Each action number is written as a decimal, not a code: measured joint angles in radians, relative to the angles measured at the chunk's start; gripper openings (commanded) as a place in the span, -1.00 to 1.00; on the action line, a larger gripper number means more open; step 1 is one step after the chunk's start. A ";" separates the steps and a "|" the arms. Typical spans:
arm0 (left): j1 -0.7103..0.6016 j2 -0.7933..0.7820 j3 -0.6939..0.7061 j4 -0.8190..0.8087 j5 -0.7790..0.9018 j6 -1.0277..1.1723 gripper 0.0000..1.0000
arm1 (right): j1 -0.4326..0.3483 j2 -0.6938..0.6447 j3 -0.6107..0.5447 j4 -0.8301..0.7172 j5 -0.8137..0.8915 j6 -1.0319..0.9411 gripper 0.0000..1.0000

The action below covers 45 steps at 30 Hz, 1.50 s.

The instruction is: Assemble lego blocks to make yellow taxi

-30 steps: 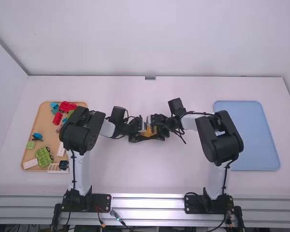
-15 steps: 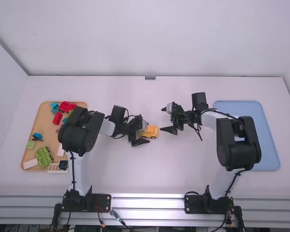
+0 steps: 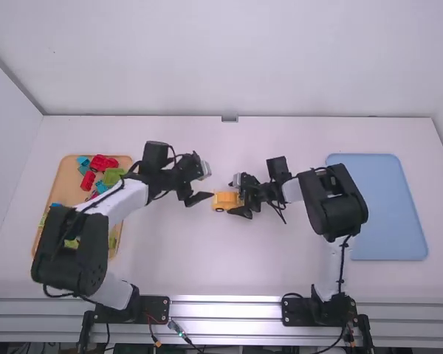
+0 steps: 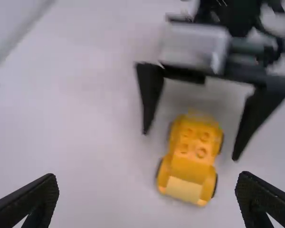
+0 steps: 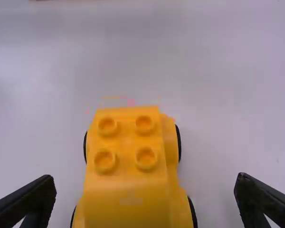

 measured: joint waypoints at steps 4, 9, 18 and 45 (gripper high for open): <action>0.072 -0.053 0.000 -0.008 -0.010 -0.095 0.98 | 0.061 0.000 0.000 0.027 0.093 0.043 0.96; 0.153 -0.082 0.000 -0.015 -0.016 -0.232 0.98 | 0.132 0.000 0.000 0.027 0.205 0.073 0.44; 0.224 -0.097 0.000 -0.001 -0.038 -0.414 0.98 | 0.126 -0.001 0.056 -0.072 0.238 0.102 -0.31; 0.143 -0.097 0.000 0.076 -0.481 -0.608 0.98 | -0.670 -0.329 0.177 -0.499 0.777 0.362 -0.23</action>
